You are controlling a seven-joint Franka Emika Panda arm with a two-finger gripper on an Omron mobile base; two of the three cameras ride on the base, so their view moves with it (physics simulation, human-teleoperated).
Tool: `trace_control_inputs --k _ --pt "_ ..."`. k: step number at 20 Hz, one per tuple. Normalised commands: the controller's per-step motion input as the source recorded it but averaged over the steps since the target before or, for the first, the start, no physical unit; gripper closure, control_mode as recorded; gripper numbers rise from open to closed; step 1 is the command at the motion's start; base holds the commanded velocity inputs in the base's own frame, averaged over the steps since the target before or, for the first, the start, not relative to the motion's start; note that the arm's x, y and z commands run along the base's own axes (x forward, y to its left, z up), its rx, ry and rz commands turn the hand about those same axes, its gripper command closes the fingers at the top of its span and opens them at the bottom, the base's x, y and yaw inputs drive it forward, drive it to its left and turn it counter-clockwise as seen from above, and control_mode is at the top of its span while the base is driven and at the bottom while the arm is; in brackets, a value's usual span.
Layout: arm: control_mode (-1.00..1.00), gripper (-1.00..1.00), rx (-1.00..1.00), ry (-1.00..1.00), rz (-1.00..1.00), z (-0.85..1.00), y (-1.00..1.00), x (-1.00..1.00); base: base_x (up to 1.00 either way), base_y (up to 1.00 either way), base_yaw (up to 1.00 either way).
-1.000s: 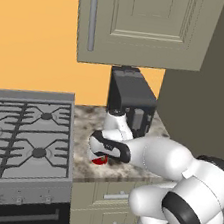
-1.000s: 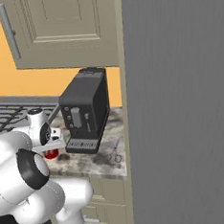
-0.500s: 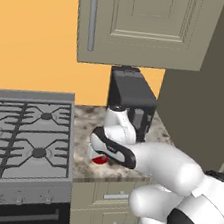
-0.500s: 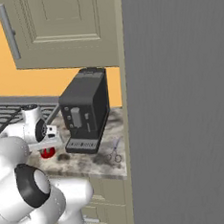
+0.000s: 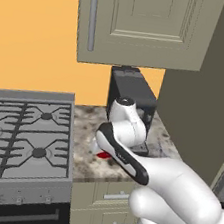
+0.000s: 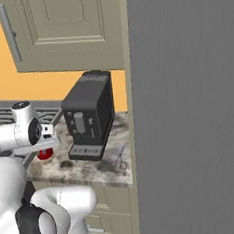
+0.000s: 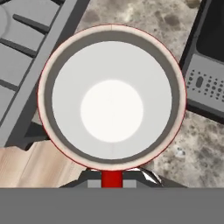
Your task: Pick the mug from the counter and place it inside the microwave. Then close the microwave.
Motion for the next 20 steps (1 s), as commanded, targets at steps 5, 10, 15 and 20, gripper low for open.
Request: trace_control_inputs --k 5,10,15,20 --pt "-1.0 1.0 0.0 -0.02 -0.01 0.6 -0.19 -0.03 0.0 0.0 0.0" --pt "-1.0 1.0 0.0 0.0 -0.07 0.37 -0.39 0.0 0.0 0.0 0.0" --pt "-1.0 1.0 0.04 0.0 -0.14 0.28 -0.49 0.0 0.0 0.0 0.0" --pt "-1.0 1.0 0.05 0.0 -0.17 0.31 -0.48 -0.01 0.0 0.0 0.0"
